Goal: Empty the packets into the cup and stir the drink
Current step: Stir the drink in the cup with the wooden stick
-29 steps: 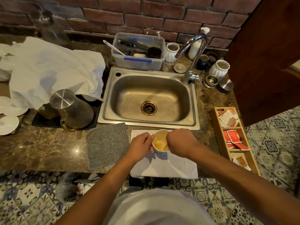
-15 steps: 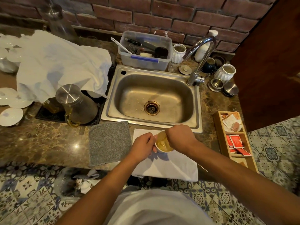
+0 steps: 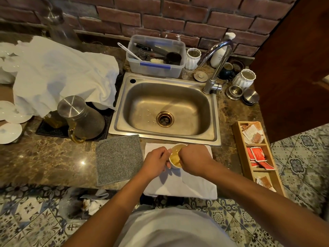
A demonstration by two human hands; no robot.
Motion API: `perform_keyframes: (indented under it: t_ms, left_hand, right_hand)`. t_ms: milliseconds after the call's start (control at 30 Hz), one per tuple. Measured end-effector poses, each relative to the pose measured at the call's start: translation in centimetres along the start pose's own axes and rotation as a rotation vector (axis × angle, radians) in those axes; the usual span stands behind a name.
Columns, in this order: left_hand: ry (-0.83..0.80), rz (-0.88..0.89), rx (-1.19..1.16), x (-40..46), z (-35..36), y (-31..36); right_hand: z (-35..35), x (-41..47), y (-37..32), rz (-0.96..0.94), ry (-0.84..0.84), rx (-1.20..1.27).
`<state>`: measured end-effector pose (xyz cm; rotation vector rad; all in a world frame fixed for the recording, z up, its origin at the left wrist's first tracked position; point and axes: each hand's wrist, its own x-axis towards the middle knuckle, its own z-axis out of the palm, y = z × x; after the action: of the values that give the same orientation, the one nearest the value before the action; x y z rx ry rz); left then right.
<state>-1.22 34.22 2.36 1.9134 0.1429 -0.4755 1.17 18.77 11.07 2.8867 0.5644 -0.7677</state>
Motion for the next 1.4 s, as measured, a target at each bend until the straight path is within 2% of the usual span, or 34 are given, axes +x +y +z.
perform_keyframes:
  t_ms: [233,634,1001,1201,1401]
  left_hand:
    - [-0.008,-0.023,-0.008,0.1,0.1,-0.2]
    - [-0.018,-0.005,-0.014,0.1,-0.1,0.0]
    - [0.0,-0.042,0.001,-0.1,0.0,0.1]
    - [0.002,-0.031,-0.021,0.0,0.0,-0.1]
    - [0.002,-0.019,-0.001,-0.2,0.0,0.2]
  right_hand:
    - [-0.4,1.0,0.1,0.062,0.051,-0.008]
    - [0.4,-0.2,-0.2,0.041,-0.036,0.088]
    - [0.1,1.0,0.3,0.086,0.063,0.076]
    - [0.1,0.6,1.1,0.063,0.016,0.016]
    - [0.7,0.2,0.8,0.054,-0.068,0.113]
